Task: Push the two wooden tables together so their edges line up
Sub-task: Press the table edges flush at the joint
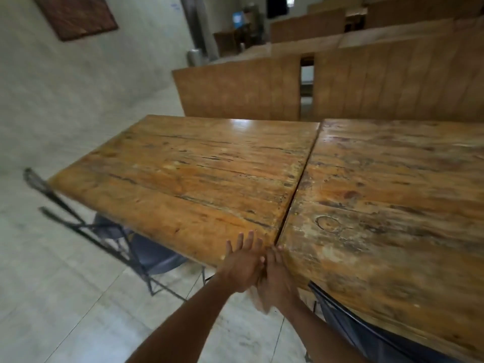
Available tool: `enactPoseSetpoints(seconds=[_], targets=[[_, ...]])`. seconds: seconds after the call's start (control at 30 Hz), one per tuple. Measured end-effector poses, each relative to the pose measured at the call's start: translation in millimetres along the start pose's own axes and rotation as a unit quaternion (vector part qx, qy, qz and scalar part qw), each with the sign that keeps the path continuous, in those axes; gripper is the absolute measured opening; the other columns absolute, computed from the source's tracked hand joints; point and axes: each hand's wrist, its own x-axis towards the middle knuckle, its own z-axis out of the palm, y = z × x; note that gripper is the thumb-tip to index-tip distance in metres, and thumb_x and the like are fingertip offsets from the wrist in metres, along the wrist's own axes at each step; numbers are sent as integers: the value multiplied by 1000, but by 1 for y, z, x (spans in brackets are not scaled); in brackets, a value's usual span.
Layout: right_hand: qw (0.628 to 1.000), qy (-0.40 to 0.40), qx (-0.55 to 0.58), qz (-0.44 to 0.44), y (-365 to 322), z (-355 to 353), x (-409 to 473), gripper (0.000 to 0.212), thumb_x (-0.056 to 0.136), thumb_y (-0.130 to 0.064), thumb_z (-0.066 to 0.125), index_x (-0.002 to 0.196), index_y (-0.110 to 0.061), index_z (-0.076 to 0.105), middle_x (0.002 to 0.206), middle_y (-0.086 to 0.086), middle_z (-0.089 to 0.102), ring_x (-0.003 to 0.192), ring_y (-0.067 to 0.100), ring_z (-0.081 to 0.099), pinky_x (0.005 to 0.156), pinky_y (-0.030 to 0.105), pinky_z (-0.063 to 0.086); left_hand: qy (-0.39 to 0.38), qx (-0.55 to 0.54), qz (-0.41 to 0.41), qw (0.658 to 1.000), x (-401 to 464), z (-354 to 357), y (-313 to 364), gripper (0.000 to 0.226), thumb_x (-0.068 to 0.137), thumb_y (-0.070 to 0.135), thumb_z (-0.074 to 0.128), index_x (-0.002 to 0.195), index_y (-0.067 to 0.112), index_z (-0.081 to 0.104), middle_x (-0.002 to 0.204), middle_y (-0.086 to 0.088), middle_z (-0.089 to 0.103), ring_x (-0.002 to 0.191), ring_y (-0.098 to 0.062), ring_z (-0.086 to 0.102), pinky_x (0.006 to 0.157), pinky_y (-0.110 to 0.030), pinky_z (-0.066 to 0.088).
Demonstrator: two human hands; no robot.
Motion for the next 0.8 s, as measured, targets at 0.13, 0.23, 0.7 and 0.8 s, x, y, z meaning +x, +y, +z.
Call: enactPoseSetpoints(seconds=[0.13, 0.23, 0.7, 0.8], targets=[[985, 121, -25, 118, 30, 16, 64, 61, 98, -33, 30, 155, -11, 29, 164, 9, 27, 154, 28, 13, 125, 41, 15, -26, -3, 94, 995, 73, 29, -34, 61, 107, 35, 24, 158, 17, -3, 168, -12, -12, 152, -42, -9, 120, -63, 1], [972, 165, -68, 153, 55, 18, 93, 69, 92, -38, 9, 154, -17, 31, 163, 5, 31, 154, 24, 16, 125, 41, 17, 11, 4, 142, 990, 118, 40, -53, 62, 106, 41, 23, 159, 17, 2, 168, -11, -9, 153, -38, -10, 119, -63, 1], [957, 169, -174, 160, 58, 28, 106, 53, 106, -30, 23, 157, -15, 24, 167, 2, 20, 156, 21, 4, 126, 42, 4, 95, 5, 197, 976, 185, 77, -72, 66, 103, 49, 13, 159, 18, -2, 169, -4, -11, 152, -34, -19, 117, -66, -9], [957, 170, -174, 158, 58, 29, 106, 53, 106, -30, 23, 157, -15, 23, 167, 3, 20, 156, 21, 4, 126, 43, 5, 100, 4, 210, 973, 195, 74, -68, 66, 103, 49, 13, 159, 17, -2, 169, -4, -10, 152, -35, -18, 117, -68, -7]])
